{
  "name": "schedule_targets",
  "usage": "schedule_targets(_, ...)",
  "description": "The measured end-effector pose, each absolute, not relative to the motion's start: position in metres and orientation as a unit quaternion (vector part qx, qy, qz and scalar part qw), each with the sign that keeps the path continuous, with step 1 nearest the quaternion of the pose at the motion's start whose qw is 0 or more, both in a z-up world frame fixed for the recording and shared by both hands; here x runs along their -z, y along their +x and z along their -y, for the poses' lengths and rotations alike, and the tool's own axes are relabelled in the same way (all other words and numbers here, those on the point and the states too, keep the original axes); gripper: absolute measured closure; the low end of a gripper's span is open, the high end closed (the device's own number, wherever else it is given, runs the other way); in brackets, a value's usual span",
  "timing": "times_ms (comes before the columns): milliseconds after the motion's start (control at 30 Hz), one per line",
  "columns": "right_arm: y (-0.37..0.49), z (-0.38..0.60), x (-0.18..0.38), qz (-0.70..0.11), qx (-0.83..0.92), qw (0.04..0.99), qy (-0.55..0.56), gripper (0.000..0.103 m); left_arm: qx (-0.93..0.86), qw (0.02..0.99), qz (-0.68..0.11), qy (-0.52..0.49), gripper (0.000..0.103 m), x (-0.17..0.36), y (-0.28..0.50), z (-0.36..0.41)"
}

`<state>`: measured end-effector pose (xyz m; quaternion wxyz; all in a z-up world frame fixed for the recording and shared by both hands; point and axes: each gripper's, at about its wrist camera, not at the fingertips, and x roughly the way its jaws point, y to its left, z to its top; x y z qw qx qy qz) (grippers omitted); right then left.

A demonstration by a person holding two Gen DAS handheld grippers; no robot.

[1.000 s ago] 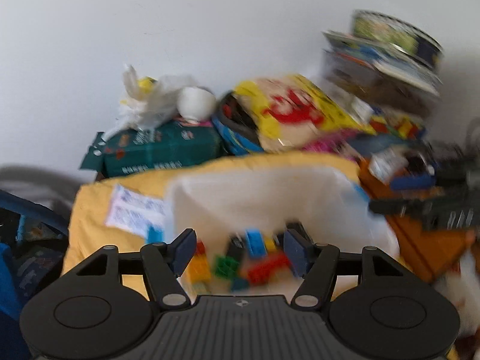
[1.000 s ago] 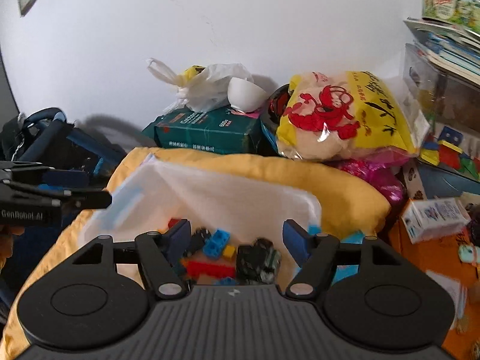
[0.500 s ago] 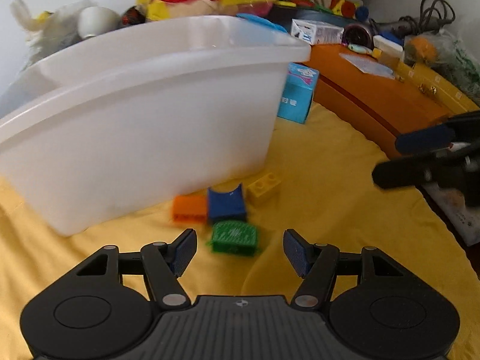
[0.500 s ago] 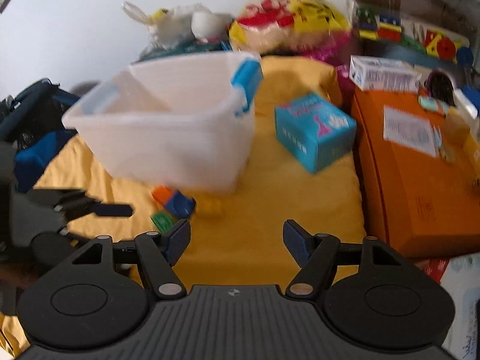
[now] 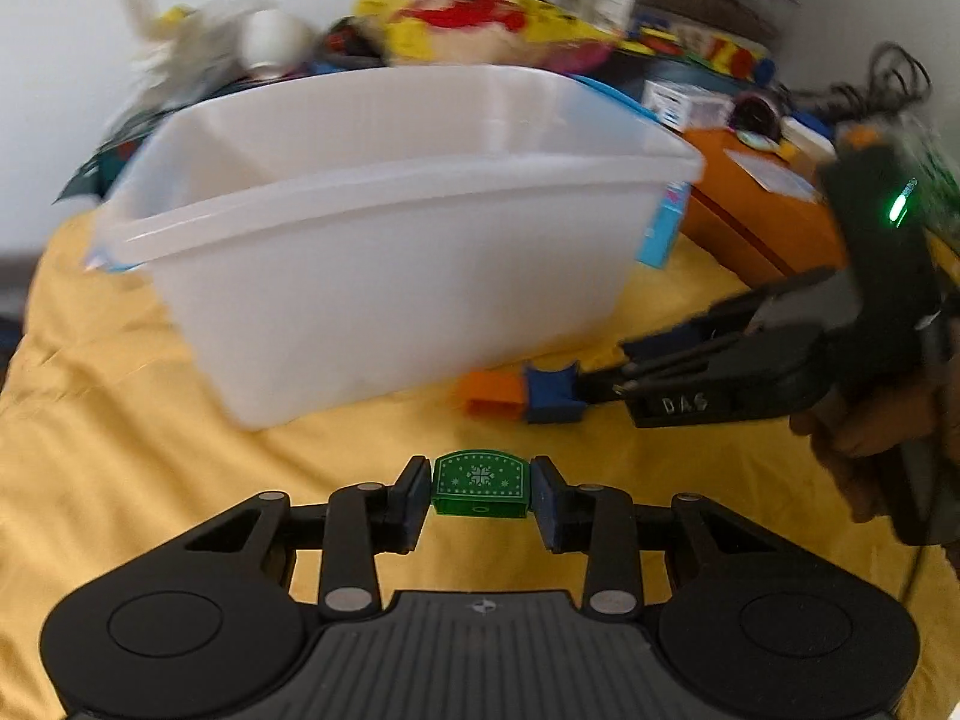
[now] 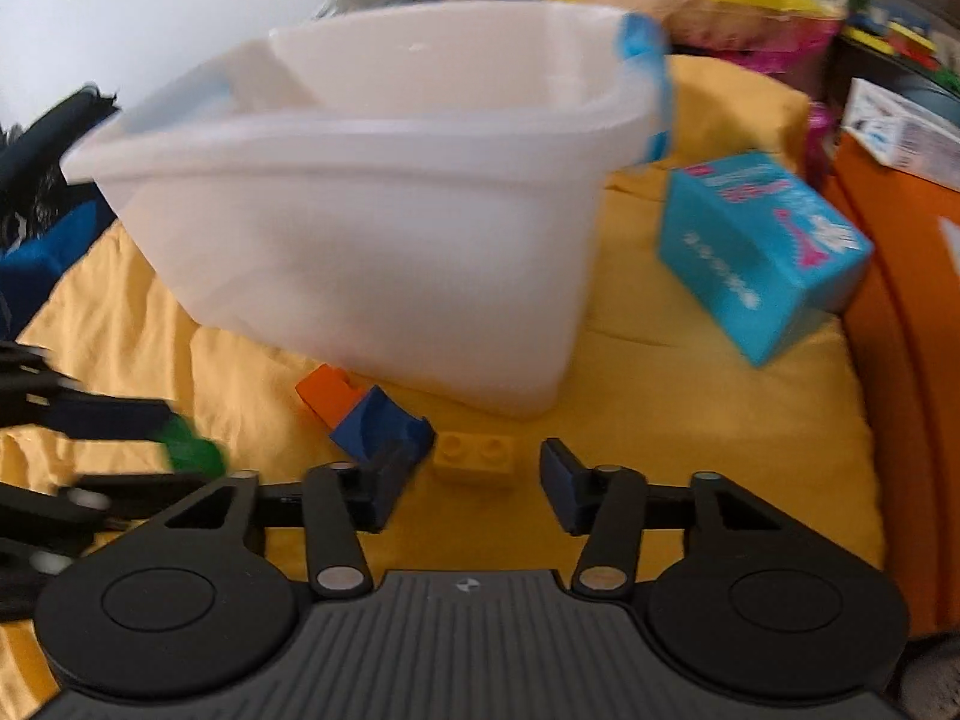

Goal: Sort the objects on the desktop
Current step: 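Grasp the green printed block with the left gripper while the right grasps the yellow brick, then carry the green block and yellow brick into the white bin and release both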

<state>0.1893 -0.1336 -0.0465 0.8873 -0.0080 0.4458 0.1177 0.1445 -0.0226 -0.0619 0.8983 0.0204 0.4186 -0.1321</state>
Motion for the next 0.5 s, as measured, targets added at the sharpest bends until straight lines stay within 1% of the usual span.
schedule_targets(33, 0.191, 0.13, 0.051, -0.452, -0.122, 0.883, -0.015, 0.068, 0.126, 0.899, -0.419, 0.014, 0.064, 0.059, 0.143, 0.017)
schedule_targets(133, 0.187, 0.13, 0.05, -0.45, -0.122, 0.884, -0.017, 0.069, 0.114, 0.901, -0.418, -0.002, 0.064, 0.048, 0.135, -0.001)
schedule_targets(233, 0.167, 0.139, 0.032, -0.437, -0.121, 0.892, 0.003, 0.069, 0.102, 0.904, -0.414, -0.012, 0.064, 0.036, 0.129, -0.014)
schedule_targets(367, 0.132, 0.154, -0.011, -0.403, -0.131, 0.905, 0.031, 0.069, 0.094, 0.909, -0.405, -0.017, 0.064, 0.019, 0.125, -0.025)
schedule_targets(500, 0.12, 0.157, -0.063, -0.36, -0.148, 0.921, 0.031, 0.069, 0.092, 0.916, -0.39, -0.018, 0.063, -0.002, 0.127, -0.035)
